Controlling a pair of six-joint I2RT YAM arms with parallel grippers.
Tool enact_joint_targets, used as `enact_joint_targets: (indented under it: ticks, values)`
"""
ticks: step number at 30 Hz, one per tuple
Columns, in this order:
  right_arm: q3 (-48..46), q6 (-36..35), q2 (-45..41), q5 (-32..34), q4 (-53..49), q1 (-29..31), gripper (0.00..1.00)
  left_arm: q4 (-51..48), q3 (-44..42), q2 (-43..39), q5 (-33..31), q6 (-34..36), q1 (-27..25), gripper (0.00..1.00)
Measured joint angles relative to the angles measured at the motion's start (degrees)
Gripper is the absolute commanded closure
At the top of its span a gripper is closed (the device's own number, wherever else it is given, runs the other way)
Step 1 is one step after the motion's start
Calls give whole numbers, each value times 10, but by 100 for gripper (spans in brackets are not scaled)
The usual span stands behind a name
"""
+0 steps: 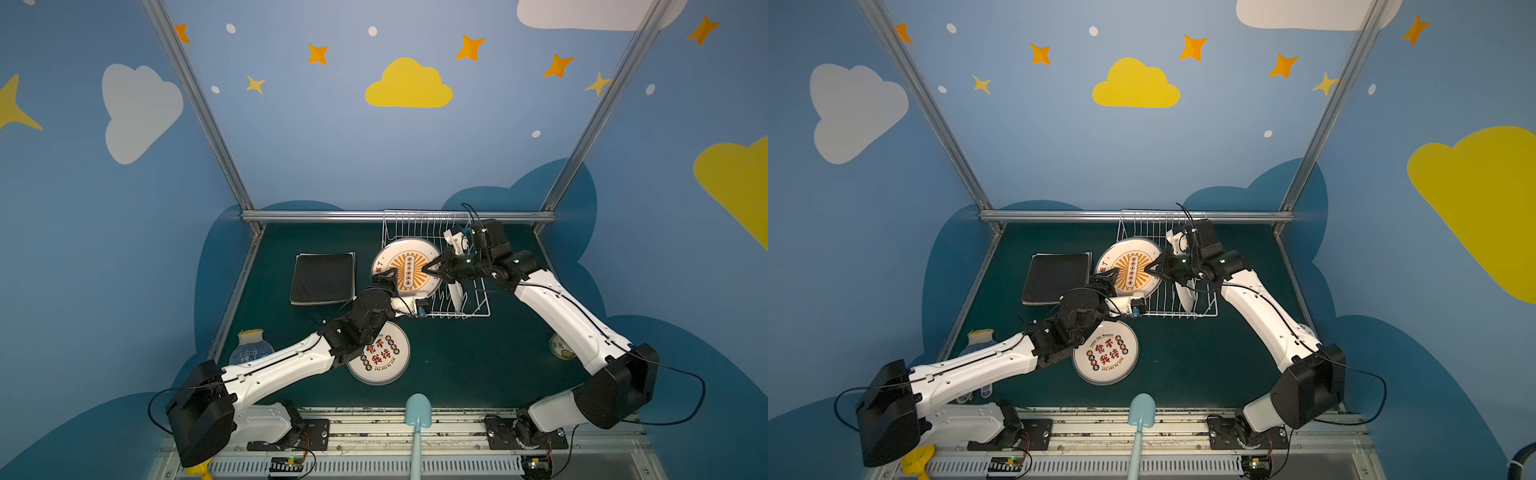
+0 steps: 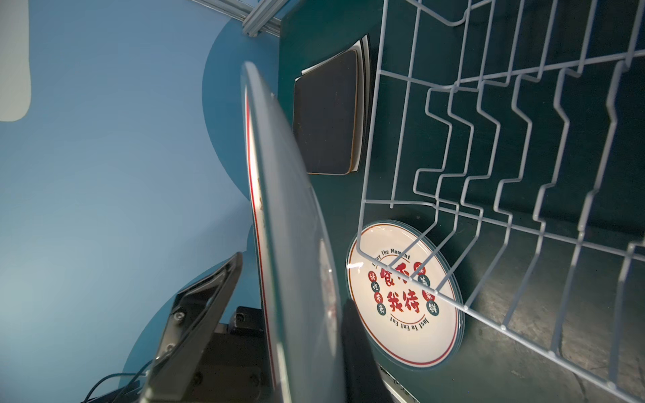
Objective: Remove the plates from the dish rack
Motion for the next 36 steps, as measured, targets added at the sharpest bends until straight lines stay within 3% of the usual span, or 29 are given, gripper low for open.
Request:
enact_joint_targets:
  ticks: [6,11,17,23,36]
  values:
    - [-30,10,-16,12,46,-29,100,-20,0,-28,14,-26,0,0]
    - [-60,14,-43,40,79,-45,100,-50,8,-84,40,-103,3,0]
    - [-84,11,-75,66,111,-46,100,-109,80,-106,95,-219,14,0]
    - [-101,4,-86,77,122,-50,100,-184,181,-106,219,-400,84,0]
    - [-116,-17,-100,78,139,-54,100,-218,229,-44,472,-765,217,0]
